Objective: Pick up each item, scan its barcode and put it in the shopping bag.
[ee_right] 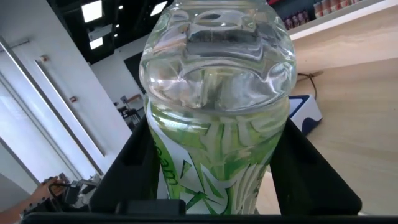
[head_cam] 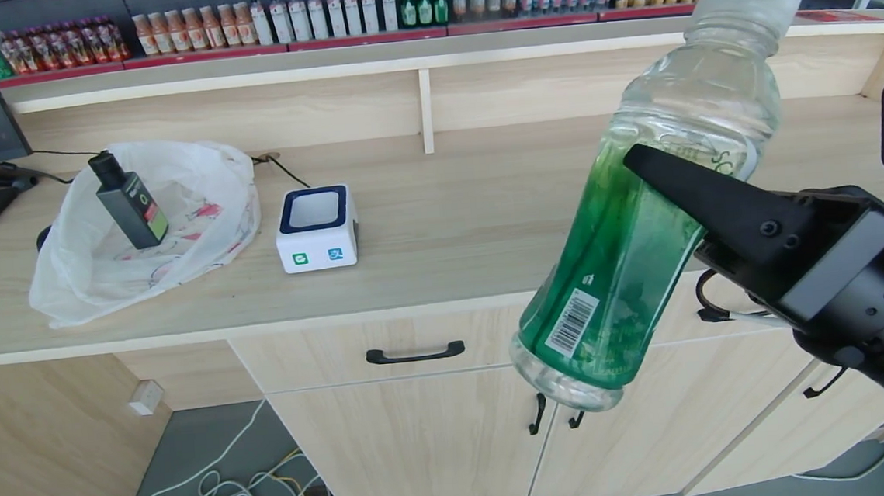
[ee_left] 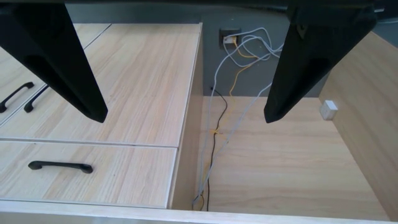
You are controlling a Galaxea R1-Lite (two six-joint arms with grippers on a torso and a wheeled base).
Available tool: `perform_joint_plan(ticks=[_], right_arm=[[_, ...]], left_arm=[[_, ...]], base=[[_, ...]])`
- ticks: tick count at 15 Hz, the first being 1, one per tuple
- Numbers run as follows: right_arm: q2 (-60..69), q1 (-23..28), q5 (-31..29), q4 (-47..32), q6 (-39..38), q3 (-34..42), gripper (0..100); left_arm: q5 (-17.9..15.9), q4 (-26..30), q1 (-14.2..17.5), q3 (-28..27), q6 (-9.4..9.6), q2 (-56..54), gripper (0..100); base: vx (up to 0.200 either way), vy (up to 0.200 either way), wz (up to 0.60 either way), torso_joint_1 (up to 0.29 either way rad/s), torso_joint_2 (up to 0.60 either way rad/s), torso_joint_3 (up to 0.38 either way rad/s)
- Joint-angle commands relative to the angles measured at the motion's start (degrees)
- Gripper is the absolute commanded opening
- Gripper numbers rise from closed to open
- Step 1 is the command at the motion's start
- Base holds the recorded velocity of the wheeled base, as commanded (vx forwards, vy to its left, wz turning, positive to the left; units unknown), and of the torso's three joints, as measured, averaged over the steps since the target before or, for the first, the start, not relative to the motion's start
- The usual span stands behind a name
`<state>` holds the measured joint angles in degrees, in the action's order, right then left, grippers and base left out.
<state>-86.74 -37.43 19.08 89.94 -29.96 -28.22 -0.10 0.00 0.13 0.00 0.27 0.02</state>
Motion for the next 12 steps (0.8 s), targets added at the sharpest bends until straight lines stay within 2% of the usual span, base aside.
perform_joint_plan(ticks=[1, 9, 12], right_arm=[[0.08, -0.10, 0.17, 0.06, 0.08, 0.10, 0], [1.31, -0.02, 0.17, 0.06, 0.78, 1.15, 0], [1.39, -0.02, -0.09, 0.06, 4.04, 3.08, 0]], left_arm=[[0.01, 0.00, 0.04, 0.00, 0.00, -0.02, 100], [0.01, 0.00, 0.04, 0.00, 0.00, -0.02, 100], [0.01, 0.00, 0.04, 0.00, 0.00, -0.02, 100]], base=[[0.000, 0.000, 0.00, 0.000, 0.00, 0.000], [0.000, 0.000, 0.00, 0.000, 0.00, 0.000], [0.000, 0.000, 0.00, 0.000, 0.00, 0.000]])
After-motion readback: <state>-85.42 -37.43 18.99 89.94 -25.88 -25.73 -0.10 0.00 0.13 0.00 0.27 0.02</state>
